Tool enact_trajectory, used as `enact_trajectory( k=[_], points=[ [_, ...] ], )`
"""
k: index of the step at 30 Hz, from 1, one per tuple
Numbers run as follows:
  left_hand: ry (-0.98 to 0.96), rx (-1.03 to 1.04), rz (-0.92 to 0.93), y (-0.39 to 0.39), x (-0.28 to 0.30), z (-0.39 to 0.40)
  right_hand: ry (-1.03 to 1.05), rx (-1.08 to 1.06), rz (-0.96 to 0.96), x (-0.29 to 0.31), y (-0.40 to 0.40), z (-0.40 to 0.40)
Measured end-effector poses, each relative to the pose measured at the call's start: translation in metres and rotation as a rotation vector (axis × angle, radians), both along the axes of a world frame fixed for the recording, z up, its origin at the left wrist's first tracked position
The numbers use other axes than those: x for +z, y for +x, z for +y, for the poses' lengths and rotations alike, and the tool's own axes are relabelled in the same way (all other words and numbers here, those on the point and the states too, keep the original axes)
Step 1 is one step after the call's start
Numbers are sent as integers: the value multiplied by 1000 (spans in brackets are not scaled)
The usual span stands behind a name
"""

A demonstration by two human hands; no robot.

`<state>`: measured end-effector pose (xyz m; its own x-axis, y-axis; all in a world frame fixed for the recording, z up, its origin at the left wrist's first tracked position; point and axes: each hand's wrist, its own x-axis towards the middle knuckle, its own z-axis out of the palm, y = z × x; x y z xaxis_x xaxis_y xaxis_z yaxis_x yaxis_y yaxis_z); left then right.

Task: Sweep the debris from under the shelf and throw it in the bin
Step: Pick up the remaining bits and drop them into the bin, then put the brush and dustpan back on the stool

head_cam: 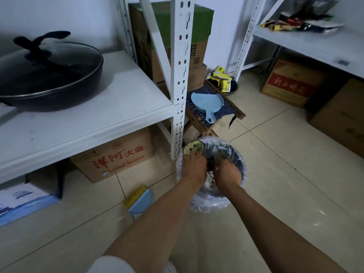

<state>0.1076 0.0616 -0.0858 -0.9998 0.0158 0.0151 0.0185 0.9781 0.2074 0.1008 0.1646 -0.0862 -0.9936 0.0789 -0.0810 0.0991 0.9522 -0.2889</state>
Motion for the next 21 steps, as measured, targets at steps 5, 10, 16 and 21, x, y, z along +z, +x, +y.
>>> enact_trajectory(
  k=[5,10,16,21],
  points=[
    [-20,-54,-5,1,-5,0,64,15,-29,0,0,1],
    [110,-41,17,2,1,5,115,70,21,1,-1,-1],
    [175,-57,128,9,12,-4,163,3,25,10,-3,-7],
    [285,-15,257,15,11,-42,116,97,129,16,-2,-30]
  ],
)
